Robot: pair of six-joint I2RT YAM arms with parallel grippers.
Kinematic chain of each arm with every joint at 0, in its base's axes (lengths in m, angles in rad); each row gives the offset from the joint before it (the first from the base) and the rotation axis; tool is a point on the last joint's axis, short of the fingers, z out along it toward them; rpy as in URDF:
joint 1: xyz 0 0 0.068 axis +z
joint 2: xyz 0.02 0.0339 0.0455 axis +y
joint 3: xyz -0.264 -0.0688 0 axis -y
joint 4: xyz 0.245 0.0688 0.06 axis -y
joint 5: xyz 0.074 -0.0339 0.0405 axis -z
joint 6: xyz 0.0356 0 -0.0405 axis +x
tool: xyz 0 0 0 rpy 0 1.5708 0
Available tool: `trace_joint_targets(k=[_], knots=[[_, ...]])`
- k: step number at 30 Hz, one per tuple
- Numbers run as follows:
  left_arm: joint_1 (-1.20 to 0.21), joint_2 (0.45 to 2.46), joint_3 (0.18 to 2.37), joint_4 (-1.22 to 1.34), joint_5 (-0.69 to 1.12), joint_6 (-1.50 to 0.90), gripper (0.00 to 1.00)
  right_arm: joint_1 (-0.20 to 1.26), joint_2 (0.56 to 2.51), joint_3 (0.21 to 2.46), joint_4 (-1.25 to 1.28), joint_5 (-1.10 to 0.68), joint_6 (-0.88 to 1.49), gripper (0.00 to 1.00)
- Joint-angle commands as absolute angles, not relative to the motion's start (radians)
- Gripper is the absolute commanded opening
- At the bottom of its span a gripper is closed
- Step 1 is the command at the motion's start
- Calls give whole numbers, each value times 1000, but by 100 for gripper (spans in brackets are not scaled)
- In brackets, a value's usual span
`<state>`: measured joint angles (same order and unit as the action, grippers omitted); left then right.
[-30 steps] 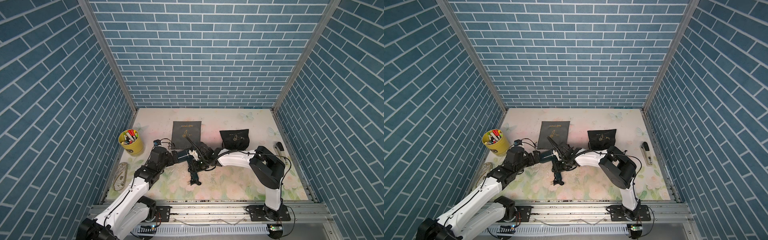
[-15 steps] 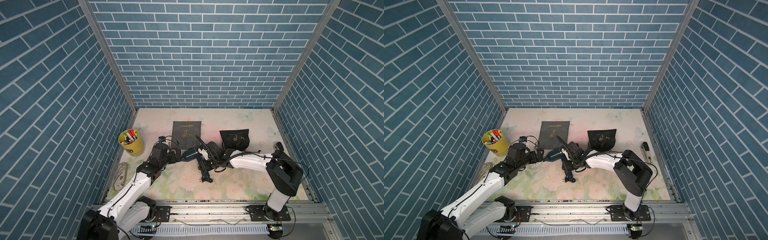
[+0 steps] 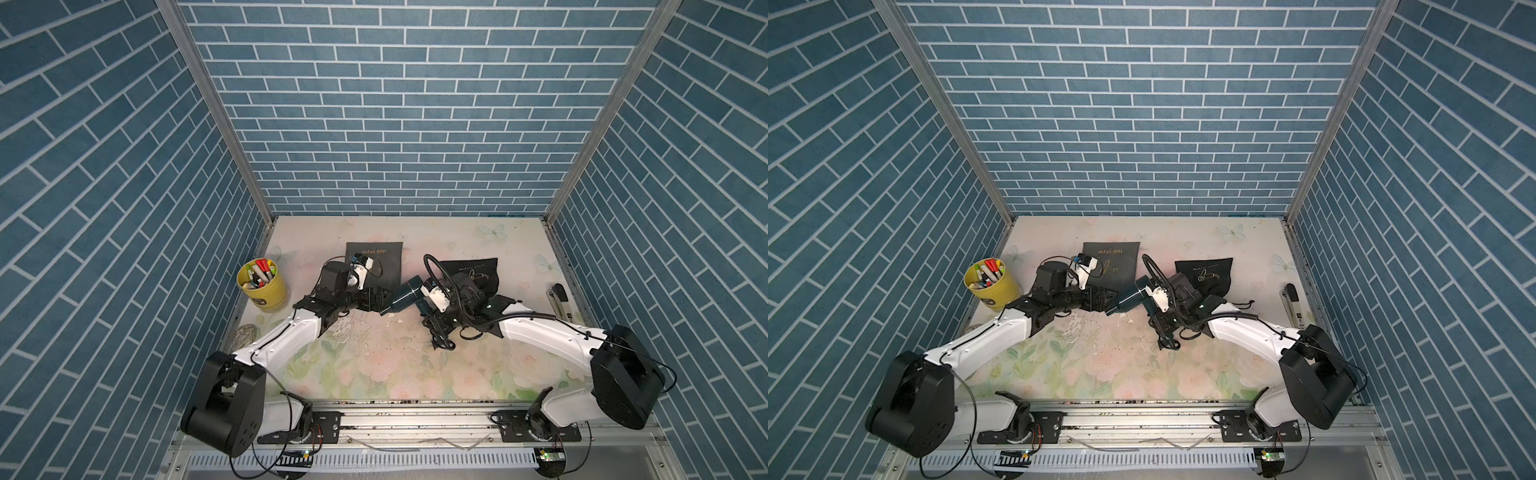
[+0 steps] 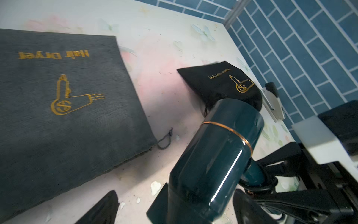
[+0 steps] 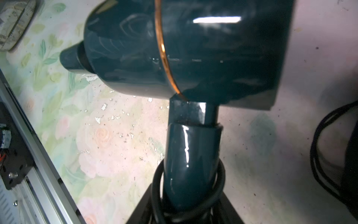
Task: Pack away hair dryers
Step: Pick up the hair dryer from the center of the board, then fold the hair dryer.
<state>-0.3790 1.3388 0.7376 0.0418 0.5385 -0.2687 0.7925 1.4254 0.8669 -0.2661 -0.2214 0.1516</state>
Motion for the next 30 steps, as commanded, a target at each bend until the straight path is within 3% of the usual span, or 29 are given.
trace_joint_targets(k=[1,13,30], knots=[[-400,1385,788,90,705,-206,93,780,1362,864,-282,-258,7,1],[-456,1510,869,104,953,-147,92,747,1259,831,-327,-304,-114,0],[-495,1575,954,-21,992,-72,90,744,1235,845,-310,-324,-142,0]])
